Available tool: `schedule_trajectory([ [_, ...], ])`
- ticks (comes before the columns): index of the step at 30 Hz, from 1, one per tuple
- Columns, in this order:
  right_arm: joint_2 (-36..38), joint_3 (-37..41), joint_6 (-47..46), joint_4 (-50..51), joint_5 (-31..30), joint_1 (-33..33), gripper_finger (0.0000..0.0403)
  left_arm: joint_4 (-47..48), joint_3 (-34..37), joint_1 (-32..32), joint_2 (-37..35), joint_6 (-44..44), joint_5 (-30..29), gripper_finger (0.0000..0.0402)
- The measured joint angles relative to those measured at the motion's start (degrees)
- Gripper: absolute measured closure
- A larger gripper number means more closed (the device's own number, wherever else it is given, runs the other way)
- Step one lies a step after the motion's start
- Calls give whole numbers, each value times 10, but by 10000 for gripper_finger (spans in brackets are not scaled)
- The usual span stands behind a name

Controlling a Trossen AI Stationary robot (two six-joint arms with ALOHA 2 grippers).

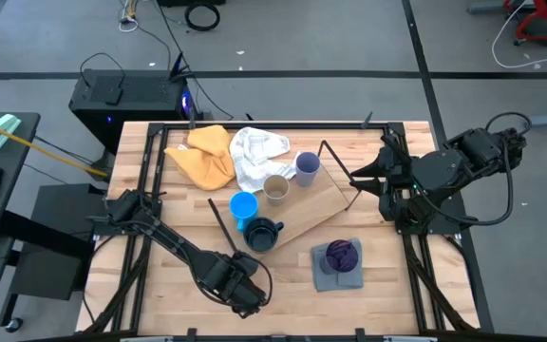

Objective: Stack small to large cups/mugs on shelf
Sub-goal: Align the orange cup with the white cup on the shelf

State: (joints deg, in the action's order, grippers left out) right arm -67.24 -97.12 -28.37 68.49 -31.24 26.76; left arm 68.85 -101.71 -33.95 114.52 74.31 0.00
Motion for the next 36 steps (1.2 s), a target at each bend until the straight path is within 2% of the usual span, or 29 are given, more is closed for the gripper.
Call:
schedule_trajectory([
  [11,0,0,1,0,0,0,289,7,-6,-5,-3,-15,16,393],
  [17,0,0,11,0,-2,0,289,24,-82,-20,-7,-30,19,393],
  [21,0,0,16,0,-2,0,289,38,-159,-30,-7,-40,-14,393],
  [29,0,0,27,1,-2,0,289,125,-332,-18,-8,-71,-98,393],
  [36,0,0,30,12,-2,0,289,106,-316,16,-49,-114,-141,393],
])
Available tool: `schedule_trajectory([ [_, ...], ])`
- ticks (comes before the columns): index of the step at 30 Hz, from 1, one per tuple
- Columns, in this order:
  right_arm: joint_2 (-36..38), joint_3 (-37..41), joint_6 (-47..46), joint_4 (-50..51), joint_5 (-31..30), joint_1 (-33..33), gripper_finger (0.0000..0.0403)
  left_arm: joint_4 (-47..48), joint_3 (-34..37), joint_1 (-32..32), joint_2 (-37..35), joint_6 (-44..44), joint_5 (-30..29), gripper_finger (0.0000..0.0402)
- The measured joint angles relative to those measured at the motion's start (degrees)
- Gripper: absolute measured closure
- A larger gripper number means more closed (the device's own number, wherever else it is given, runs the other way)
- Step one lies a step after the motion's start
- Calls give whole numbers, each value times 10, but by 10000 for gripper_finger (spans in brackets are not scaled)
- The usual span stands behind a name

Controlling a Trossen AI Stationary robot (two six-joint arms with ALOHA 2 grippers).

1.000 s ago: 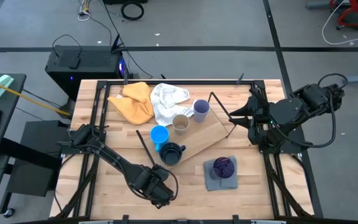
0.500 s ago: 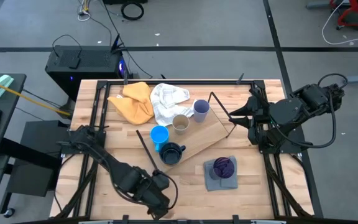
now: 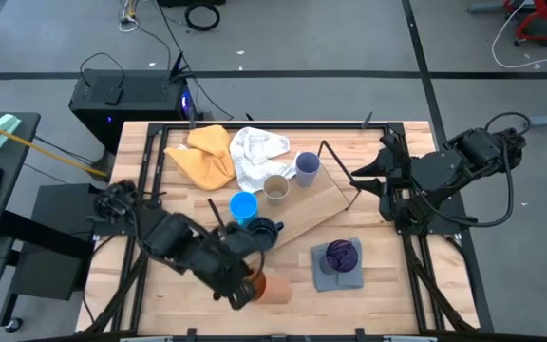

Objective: Stack small to large cups/mugs on shelf
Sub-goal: Align the orange cup with the white cup on the shelf

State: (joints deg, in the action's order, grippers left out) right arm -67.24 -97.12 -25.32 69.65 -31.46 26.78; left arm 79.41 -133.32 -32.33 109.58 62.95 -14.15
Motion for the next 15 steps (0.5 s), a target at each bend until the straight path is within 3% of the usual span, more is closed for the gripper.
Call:
schedule_trajectory([
  [7,1,0,0,7,0,0,289,-43,-17,72,0,-116,4,393],
  [15,19,0,-14,11,0,0,289,-53,-16,149,1,-215,55,393],
])
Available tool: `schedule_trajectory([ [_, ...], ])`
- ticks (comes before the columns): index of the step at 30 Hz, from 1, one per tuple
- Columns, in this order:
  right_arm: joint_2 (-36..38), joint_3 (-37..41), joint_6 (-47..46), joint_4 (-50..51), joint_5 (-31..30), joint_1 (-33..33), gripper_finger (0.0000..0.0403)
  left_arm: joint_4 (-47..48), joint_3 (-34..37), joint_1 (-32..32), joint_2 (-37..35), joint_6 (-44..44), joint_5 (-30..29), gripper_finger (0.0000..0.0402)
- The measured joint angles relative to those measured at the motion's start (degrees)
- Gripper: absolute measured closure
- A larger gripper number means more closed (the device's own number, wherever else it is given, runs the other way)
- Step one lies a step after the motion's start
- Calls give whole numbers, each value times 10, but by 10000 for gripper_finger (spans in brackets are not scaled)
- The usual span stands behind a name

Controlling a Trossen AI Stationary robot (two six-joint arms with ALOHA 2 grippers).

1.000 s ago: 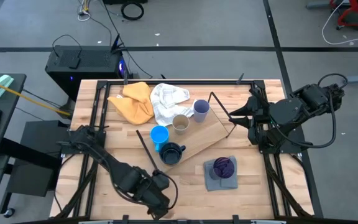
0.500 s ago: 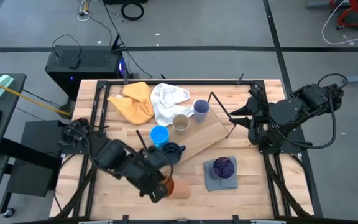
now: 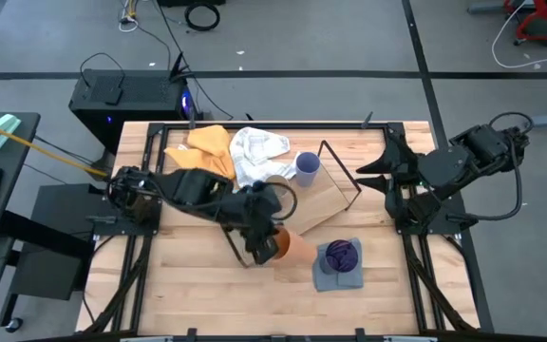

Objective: Stack small to large cups/mugs on shelf
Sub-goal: Align the orange cup with the white cup on the shelf

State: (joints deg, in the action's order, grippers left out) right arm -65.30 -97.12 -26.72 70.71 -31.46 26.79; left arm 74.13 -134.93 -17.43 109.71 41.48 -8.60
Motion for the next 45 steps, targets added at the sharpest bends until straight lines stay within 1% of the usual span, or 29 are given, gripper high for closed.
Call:
schedule_trajectory([
  [8,17,0,-1,0,-4,0,289,-11,0,79,0,-65,37,393],
  [12,18,0,2,1,-9,0,289,-49,1,129,8,-95,59,393],
  [15,17,0,5,1,-10,0,289,-86,0,159,18,-110,88,393],
  [17,17,0,8,3,-11,0,289,-79,0,171,32,-122,102,393],
  [22,17,0,6,9,-11,0,289,-29,1,176,68,-154,126,393],
  [24,17,0,5,9,-11,0,289,2,1,176,81,-170,127,393],
  [28,17,0,5,10,-11,0,289,23,1,176,95,-192,125,393],
  [35,17,0,3,10,-14,0,289,-7,0,181,101,-199,111,393],
  [41,16,0,3,9,-18,0,289,-8,-1,185,109,-216,89,393],
  [45,14,0,-1,8,-18,0,289,4,0,188,123,-229,88,393],
])
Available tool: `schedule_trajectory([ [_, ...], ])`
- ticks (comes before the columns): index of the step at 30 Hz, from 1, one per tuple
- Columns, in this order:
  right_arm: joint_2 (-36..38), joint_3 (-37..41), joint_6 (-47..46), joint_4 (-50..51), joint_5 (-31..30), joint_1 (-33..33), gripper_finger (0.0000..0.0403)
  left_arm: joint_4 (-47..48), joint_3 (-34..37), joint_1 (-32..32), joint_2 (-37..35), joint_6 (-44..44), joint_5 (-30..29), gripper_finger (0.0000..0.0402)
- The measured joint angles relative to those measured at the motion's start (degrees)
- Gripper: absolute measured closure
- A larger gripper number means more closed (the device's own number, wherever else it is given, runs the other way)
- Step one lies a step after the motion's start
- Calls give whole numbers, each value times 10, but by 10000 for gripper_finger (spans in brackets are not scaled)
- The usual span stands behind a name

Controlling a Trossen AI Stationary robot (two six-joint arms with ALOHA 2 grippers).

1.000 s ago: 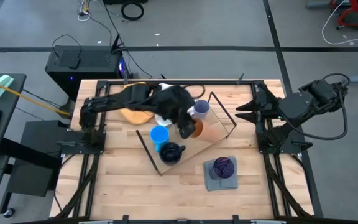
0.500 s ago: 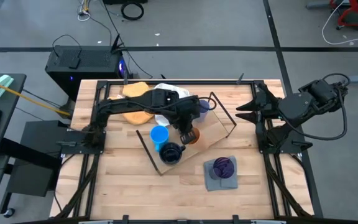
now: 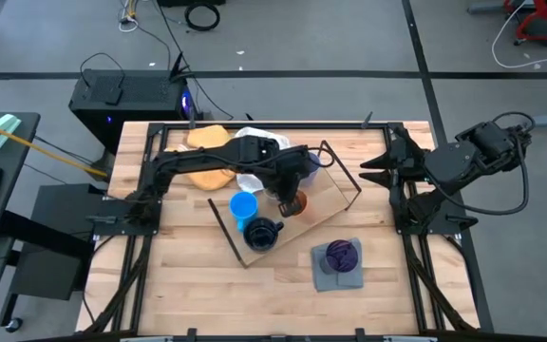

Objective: Stack small to large cups/mugs on shelf
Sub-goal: Align the orange cup with the white cup on the shelf

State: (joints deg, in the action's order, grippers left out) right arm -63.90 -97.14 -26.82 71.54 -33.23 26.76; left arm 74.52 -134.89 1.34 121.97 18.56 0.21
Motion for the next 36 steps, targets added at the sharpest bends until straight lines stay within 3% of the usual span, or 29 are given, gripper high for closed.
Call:
schedule_trajectory([
  [12,-6,0,-2,-1,0,0,289,67,0,6,10,-34,9,393],
  [23,-10,0,-14,-1,0,0,289,86,-1,10,6,80,9,393],
  [36,-10,0,-15,-10,-2,0,289,49,-1,0,8,124,-2,393],
])
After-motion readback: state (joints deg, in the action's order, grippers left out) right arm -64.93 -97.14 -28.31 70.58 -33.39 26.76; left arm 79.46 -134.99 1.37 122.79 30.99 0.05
